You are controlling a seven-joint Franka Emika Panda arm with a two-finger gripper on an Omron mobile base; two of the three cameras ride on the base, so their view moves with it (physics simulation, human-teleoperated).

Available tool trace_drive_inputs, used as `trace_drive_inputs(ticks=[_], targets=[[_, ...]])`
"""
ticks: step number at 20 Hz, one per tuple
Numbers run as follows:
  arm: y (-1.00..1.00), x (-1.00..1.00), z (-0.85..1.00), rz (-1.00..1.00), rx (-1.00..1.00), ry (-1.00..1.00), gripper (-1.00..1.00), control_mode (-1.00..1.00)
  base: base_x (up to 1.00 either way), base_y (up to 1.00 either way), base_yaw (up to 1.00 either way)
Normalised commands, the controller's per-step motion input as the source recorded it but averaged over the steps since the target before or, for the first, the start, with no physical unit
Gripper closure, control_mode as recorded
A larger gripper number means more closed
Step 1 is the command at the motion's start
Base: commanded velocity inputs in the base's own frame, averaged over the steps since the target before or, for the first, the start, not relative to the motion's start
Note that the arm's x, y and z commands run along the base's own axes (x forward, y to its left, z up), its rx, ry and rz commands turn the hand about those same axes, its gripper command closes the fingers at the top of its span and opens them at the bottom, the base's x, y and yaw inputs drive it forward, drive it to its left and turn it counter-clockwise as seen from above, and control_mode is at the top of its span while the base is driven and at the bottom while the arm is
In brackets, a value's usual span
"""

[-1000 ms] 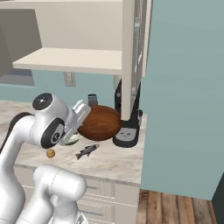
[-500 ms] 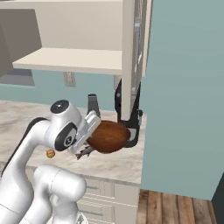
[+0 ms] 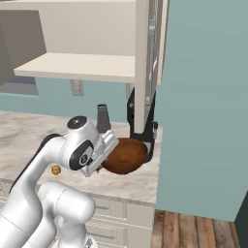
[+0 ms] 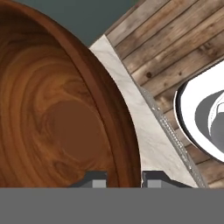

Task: Pick both bowls and place them on the counter. Then place the fish in one bowl and place the cookie dough ball in the other bowl.

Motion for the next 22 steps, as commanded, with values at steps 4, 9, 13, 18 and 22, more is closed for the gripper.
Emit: trace_drive_inputs(ticks=[4,9,13,18,22], targets=[[-0.22,0.13,-0.37,-0.01,0.00,0.03,1.00,-1.00,0.00,0.00,0.00],[-0.20,0.07,-0.35,-0.02,0.00,0.04,1.00,-1.00,0.00,0.00,0.00],[-0.21,0.01,-0.27,-0.04,0.00,0.03,1.00,-1.00,0.00,0.00,0.00],[-0.22,0.00,-0.21,-0.03,0.00,0.00,1.00,-1.00,0.00,0.00,0.00],[-0.16,-0.03,-0.18,-0.02,0.00,0.00,1.00,-1.00,0.00,0.00,0.00]])
